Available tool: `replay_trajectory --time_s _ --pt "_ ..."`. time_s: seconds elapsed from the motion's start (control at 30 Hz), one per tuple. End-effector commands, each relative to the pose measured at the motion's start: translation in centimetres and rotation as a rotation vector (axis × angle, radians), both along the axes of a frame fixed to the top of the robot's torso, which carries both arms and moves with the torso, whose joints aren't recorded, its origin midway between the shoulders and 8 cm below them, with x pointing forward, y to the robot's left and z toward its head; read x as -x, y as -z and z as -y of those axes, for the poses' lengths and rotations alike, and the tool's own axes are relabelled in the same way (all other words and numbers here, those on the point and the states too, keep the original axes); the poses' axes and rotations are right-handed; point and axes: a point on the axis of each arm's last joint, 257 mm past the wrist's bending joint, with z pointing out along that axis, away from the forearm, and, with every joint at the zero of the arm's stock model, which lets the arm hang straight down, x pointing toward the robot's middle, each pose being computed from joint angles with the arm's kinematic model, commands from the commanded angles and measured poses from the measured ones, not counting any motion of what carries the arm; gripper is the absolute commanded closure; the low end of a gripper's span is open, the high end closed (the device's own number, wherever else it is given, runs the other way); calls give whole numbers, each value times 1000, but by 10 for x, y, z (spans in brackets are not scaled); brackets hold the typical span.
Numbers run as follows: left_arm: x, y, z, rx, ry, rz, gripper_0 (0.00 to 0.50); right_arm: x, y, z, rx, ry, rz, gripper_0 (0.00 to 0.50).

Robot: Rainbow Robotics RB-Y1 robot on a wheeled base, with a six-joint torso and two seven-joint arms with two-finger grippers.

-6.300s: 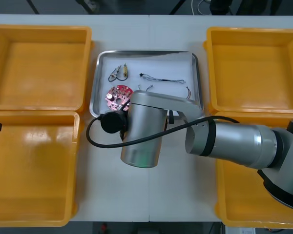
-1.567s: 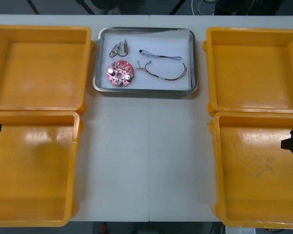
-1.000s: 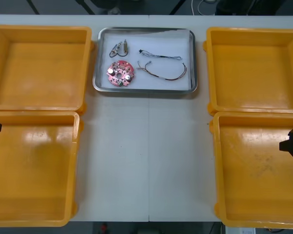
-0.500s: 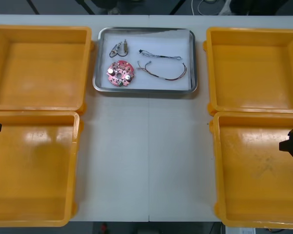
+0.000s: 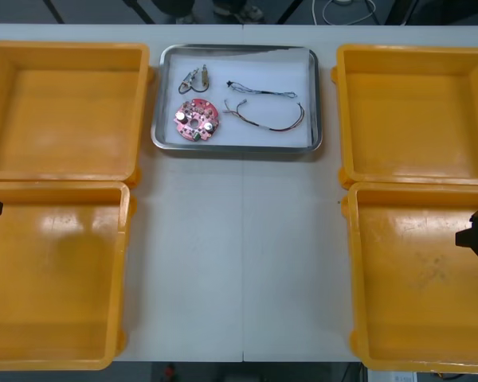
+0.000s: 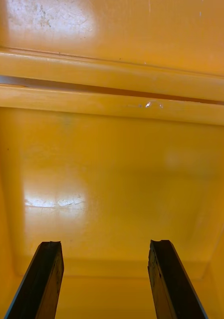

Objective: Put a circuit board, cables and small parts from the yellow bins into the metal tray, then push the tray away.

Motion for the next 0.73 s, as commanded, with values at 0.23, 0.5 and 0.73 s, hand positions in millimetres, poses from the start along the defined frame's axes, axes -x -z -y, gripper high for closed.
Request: replay_trajectory --time_s 0.23,0.5,0.73 --pt "-1 -8 -3 -24 34 37 0 6 -4 0 48 -40 -2 0" --pt "-1 -8 -3 -24 34 37 0 6 -4 0 48 -40 -2 0" --pt "-1 -8 -3 -24 34 37 0 6 -4 0 48 -40 -2 0"
